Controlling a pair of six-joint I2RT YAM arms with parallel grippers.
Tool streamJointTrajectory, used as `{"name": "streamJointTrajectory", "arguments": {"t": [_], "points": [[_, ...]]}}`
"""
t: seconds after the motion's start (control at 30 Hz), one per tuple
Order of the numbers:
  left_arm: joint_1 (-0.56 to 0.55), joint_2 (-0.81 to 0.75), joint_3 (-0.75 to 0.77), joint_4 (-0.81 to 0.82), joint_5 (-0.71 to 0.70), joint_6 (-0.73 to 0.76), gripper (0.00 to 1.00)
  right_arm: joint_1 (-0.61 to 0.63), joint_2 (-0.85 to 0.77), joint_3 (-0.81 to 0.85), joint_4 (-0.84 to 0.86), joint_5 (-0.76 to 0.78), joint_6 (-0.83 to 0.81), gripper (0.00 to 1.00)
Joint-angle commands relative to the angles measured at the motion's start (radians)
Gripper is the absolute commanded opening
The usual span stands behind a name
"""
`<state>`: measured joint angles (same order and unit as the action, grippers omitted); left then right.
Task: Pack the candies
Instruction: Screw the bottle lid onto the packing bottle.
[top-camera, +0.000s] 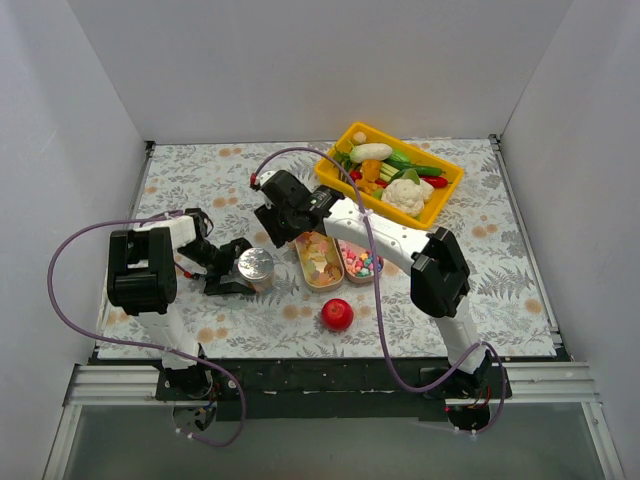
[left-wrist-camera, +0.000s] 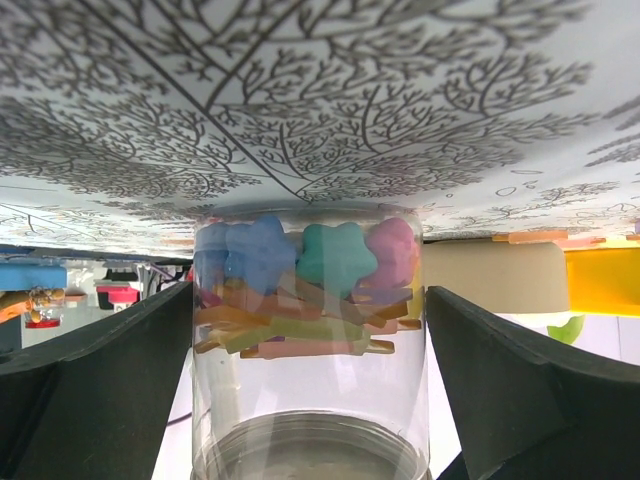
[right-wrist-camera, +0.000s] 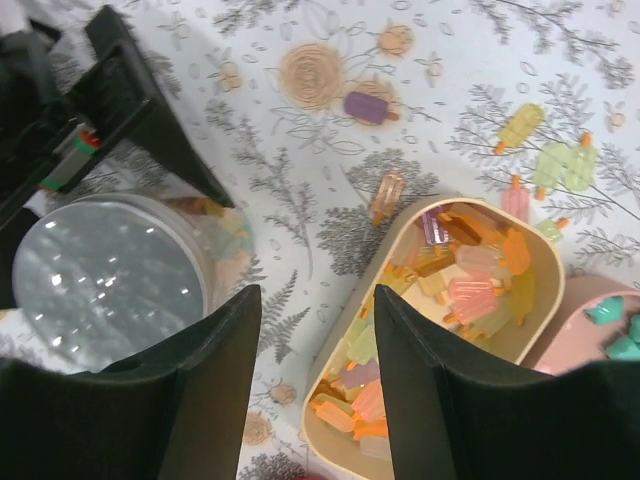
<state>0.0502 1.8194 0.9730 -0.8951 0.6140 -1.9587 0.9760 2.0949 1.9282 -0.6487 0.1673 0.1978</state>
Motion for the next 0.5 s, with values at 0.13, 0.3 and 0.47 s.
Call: {"name": "streamJointTrajectory", "arguments": {"t": [0.13, 0.3, 0.47], "points": [[0.005, 0.113, -0.079, 0.028, 0.056, 0.006, 0.98, 0.006, -0.052, 0.012, 0.087, -0.293, -0.054, 0.51], [0.005, 0.121, -0.088, 0.036, 0.056, 0.007, 0.98, 0.006, -0.01, 0.006, 0.093, -0.333, -0.043, 0.49], [0.005, 0.123, -0.097, 0.042, 0.058, 0.009, 0.98, 0.006, 0.033, 0.008, 0.092, -0.322, -0.029, 0.46]]}}
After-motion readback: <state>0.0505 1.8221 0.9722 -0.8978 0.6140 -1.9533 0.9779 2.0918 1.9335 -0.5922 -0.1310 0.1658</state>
